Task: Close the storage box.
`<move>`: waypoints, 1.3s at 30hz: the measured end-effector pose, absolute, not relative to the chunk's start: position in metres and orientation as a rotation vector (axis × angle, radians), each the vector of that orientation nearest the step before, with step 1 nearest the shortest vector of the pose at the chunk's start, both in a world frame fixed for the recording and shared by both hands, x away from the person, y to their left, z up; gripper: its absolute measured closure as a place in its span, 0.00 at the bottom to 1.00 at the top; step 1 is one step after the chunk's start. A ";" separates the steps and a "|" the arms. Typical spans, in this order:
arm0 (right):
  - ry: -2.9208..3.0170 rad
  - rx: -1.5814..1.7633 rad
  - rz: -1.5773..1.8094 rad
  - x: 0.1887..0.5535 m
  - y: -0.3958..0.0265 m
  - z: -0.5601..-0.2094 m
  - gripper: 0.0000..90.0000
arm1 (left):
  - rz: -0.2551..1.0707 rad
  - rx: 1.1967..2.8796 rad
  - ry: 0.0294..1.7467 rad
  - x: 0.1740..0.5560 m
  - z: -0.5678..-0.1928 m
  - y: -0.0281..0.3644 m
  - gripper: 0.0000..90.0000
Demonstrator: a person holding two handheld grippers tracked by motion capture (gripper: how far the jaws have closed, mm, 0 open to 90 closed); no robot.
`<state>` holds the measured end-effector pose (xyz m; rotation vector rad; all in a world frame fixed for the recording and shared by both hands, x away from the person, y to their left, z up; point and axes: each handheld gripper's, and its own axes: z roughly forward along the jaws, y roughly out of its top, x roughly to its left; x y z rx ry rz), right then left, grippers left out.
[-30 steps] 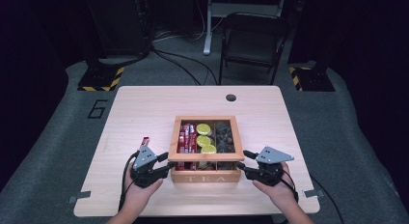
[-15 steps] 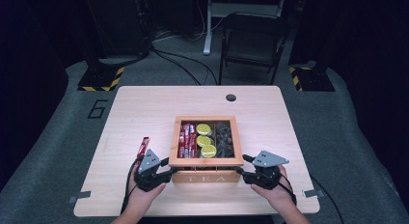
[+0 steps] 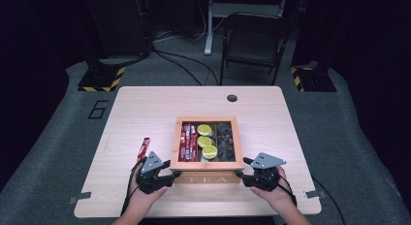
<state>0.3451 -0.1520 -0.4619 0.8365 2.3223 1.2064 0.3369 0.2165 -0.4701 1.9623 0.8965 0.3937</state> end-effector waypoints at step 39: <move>2.449 0.899 1.162 0.350 -0.148 -0.472 0.39 | 0.370 1.985 0.914 0.334 -0.470 0.217 0.34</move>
